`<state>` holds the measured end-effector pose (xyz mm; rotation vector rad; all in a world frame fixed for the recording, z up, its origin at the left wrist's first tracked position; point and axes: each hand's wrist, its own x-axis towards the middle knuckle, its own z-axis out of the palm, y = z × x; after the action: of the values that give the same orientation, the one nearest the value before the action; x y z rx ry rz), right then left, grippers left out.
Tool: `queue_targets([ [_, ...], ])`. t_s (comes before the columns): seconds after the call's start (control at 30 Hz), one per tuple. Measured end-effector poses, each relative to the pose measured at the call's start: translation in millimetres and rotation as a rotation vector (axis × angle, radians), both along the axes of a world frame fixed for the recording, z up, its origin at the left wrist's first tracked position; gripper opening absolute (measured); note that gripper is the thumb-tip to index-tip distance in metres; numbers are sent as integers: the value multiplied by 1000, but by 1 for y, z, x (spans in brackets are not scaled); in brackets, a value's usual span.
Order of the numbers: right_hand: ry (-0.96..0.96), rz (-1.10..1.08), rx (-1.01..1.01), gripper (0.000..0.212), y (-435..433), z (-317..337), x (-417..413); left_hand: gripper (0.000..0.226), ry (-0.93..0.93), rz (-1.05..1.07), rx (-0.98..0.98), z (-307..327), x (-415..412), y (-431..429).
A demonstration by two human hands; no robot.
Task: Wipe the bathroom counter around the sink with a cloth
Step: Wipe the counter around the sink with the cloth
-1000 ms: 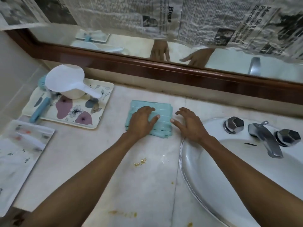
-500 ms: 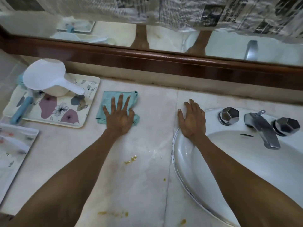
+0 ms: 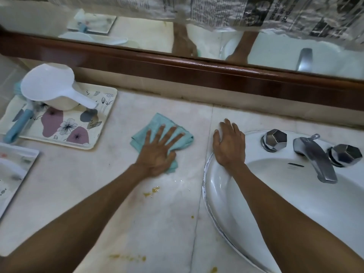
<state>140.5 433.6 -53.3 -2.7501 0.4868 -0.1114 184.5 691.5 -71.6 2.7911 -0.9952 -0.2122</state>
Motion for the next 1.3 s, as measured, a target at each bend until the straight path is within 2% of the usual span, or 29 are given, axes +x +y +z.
queue_targets([
  [0.07, -13, 4, 2, 46, -1, -1, -1, 65, -18, 104, 26, -3, 28, 23],
  [0.13, -23, 5, -3, 45, -1, -2, 0, 66, 1, 306, 43, -4, 61, 20],
  [0.2, -29, 4, -3, 45, 0, -2, 1, 64, 42, 484, 47, -7, 80, -10],
  [0.27, -33, 3, 1, 46, 1, -2, 1, 62, 64, 554, 24, -5, 84, -49],
  [0.33, -40, 5, 15, 46, 2, -3, 0, 64, 72, 495, 33, -4, 75, -73],
  [0.4, -48, 7, 35, 48, 2, -2, 0, 66, 57, 350, 39, -4, 57, -75],
  [0.53, -37, -1, 94, 51, 2, 1, -4, 67, 12, 29, 21, 1, 29, -24],
  [0.63, -32, -9, 122, 50, 0, 1, -4, 66, -23, -51, 48, 2, 46, 13],
  [0.73, -76, -27, 156, 44, 0, -2, -1, 63, -8, 216, 52, -2, 75, 1],
  [0.8, -143, -59, 213, 37, 0, -1, 2, 62, 12, 447, 50, -6, 84, -38],
  [0.87, -229, -85, 269, 31, 0, 2, 2, 62, 60, 561, 33, -6, 83, -84],
  [0.93, -276, -105, 316, 30, 1, 7, 1, 64, 75, 512, 30, -5, 75, -116],
  [1.0, -268, -144, 371, 31, 1, 10, -1, 64, 56, 360, 31, -3, 58, -121],
  [1.13, -216, -171, 427, 32, 0, 13, -4, 62, -1, -65, 10, -1, 13, -63],
  [1.2, -214, -172, 425, 33, -1, 11, -4, 62, -44, -220, 40, 0, 21, -20],
  [1.23, -219, -174, 426, 32, -2, 10, -4, 62, -72, -236, 62, 1, 34, -4],
  [1.3, -233, -175, 433, 31, -1, 10, -5, 62, -58, -98, 79, 0, 66, 6],
])
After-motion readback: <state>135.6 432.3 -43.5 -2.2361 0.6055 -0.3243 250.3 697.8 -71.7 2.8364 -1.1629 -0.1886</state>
